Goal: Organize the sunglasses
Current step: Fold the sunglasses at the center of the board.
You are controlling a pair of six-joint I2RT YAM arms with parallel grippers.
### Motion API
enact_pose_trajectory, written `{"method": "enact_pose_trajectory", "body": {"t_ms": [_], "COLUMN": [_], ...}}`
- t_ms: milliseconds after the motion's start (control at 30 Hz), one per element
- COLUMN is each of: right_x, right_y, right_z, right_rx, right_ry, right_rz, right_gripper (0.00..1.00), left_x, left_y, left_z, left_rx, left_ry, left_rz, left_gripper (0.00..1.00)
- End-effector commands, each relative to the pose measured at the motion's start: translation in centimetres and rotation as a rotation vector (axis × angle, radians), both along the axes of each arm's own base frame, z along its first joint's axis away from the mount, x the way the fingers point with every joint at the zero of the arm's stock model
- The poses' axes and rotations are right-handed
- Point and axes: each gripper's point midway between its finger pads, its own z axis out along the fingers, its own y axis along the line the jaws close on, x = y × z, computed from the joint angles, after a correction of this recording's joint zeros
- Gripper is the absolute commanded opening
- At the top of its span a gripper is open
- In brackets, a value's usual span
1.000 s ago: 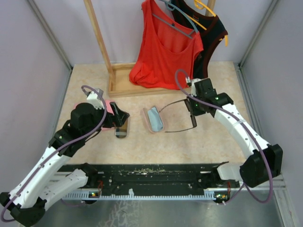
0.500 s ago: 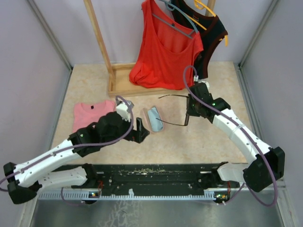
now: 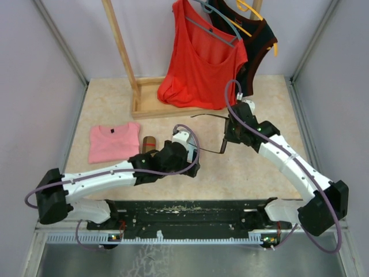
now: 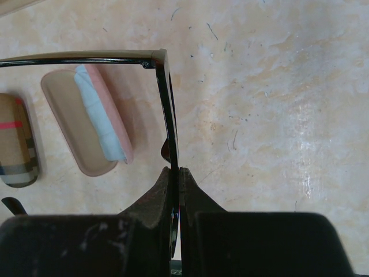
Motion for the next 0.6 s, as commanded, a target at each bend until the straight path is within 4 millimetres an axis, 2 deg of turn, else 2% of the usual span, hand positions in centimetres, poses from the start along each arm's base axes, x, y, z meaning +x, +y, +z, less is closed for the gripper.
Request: {"method": "enact_pose_trajectory", "body": {"t_ms": [0, 100, 300, 567], "right_x": [-0.3, -0.8, -2.0, -3.3], "right_y": [0.4, 0.5, 0.9, 1.2], "right_z": [2.2, 2.2, 1.0, 0.6], "right_rx": [0.058, 0.063, 0.071, 0.077], "right_ry": [-0.069, -0.064, -0.024, -0.009], "right_rz": [0.001, 0.016, 0.057, 0.092], "right_gripper": [0.00, 0.00, 0.00, 0.00], "left_x": [2.6, 3.6, 5.1, 6.8], "left_y": [-2.0, -1.9, -2.9, -3.9], "left_z": [1.8, 1.2, 2.2, 2.9], "left_rx": [-0.032, -0.005, -0.001, 0.017], "left_ry": [-0.088, -0.089, -0.136, -0.169], "left_rz": [0.070, 0.140, 0.168, 0.177], "left_gripper": [1.00, 1.00, 1.00, 1.00]}}
